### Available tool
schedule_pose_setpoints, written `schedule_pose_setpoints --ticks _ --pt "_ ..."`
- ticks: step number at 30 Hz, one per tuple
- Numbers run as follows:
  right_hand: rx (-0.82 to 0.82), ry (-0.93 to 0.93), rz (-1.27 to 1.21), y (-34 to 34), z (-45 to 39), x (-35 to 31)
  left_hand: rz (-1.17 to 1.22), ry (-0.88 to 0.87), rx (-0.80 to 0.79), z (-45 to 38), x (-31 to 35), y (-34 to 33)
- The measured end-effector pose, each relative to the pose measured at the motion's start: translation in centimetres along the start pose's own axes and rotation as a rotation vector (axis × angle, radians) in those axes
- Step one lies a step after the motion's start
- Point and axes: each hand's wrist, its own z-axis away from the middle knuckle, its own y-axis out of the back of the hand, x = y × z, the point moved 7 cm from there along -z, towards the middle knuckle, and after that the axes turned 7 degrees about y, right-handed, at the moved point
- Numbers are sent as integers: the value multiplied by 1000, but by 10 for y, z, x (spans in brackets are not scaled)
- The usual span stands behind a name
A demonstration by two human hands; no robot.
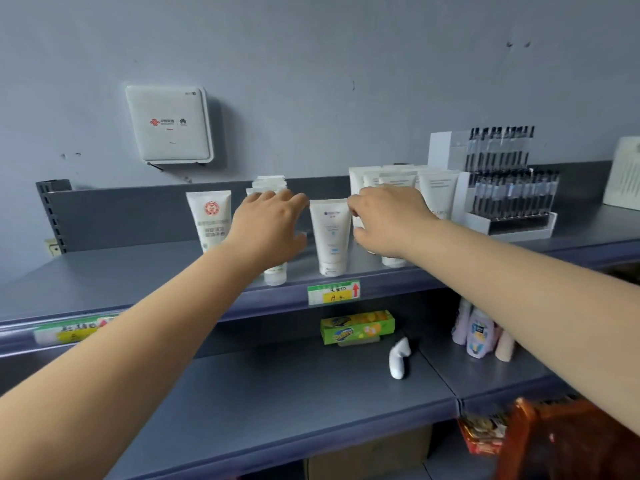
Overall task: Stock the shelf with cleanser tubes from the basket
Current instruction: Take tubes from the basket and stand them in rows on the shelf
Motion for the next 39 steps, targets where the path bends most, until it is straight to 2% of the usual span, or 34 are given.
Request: schedule_pose_setpoints --ticks 6,10,15,23,28,39 --pt "-102 -73 87 -24 75 57 -35 -165 -41 -1 106 -29" --pt "-284 -177 138 -55 137 97 -60 -316 -68 6 182 -56" --pt "-429 -318 154 -91 216 137 6 -477 -119 24 268 -91" --pt "-572 -475 111 -143 334 171 66 -717 -254 61 390 -149" --pt "-640 -574 52 -175 392 191 221 -826 -314 82 450 -189" --pt "-864 -956 -302 -307 521 213 329 -989 -760 141 554 -346"
